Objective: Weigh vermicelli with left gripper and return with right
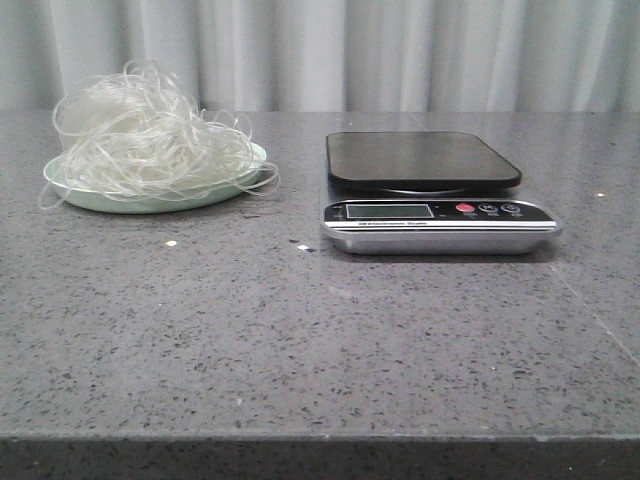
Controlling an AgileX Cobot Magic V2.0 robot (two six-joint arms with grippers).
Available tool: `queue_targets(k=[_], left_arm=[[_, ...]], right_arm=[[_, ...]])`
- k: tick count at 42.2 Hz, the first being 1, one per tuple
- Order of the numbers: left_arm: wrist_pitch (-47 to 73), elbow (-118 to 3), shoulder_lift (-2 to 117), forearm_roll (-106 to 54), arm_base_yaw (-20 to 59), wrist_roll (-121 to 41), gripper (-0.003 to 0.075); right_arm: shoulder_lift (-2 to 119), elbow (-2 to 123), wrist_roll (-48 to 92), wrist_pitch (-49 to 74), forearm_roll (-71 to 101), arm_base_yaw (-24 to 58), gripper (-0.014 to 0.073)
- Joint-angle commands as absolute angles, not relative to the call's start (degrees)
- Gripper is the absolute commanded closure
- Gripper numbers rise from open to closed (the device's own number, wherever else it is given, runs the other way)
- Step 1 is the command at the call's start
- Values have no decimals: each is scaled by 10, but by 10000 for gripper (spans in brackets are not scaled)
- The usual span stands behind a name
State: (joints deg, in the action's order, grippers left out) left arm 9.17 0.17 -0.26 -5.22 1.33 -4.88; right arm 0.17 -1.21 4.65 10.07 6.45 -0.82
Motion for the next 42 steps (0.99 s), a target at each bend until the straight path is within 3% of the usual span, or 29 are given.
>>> queue_targets(k=[1,42], left_arm=[[50,6,-14,-59,12,-47,583],[49,6,-14,-59,12,-47,583]], right_arm=[[-15,-12,49,71,73,-15,442],[-15,-12,49,26,89,-16,442]])
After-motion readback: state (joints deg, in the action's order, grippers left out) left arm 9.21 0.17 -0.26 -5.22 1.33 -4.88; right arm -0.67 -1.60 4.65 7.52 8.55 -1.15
